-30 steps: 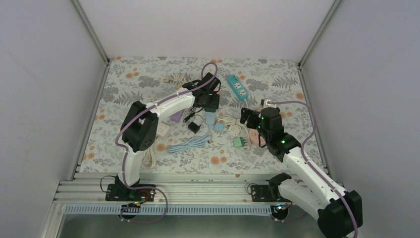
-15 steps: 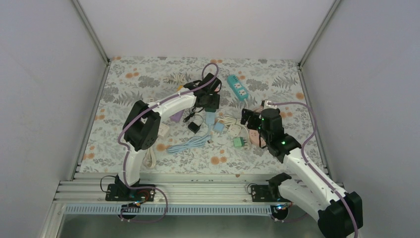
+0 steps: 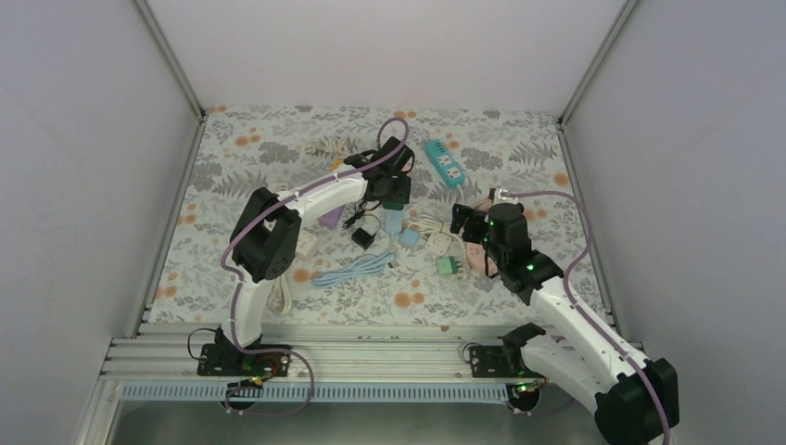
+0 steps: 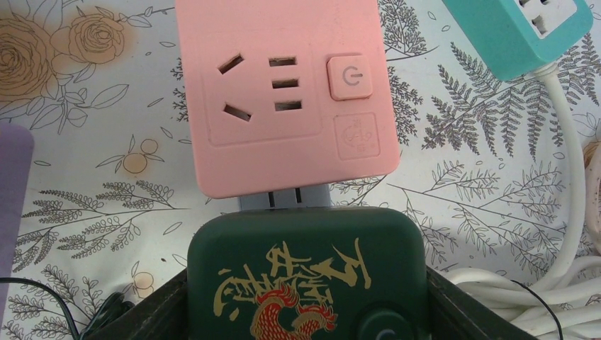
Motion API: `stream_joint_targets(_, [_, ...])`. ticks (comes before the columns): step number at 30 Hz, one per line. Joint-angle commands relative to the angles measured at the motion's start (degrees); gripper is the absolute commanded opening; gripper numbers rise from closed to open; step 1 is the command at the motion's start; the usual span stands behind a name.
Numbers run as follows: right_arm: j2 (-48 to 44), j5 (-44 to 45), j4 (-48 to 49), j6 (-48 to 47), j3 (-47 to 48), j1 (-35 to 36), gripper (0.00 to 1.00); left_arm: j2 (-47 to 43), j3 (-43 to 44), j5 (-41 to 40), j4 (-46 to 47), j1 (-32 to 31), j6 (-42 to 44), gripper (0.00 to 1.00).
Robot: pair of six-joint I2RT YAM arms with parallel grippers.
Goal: Insert the plug
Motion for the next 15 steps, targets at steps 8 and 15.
stream_joint_targets(8, [-0.7, 1.9, 0.5, 0.2, -1.2, -0.5, 1.00, 6.0, -1.9, 0.1, -0.8, -0.7, 0.4, 0.60])
stream_joint_targets(15, [-0.6, 1.9, 0.8, 0.1, -1.5, -0.4, 1.00, 7.6, -1.7, -2.0, -2.0, -1.7, 2.2, 0.60])
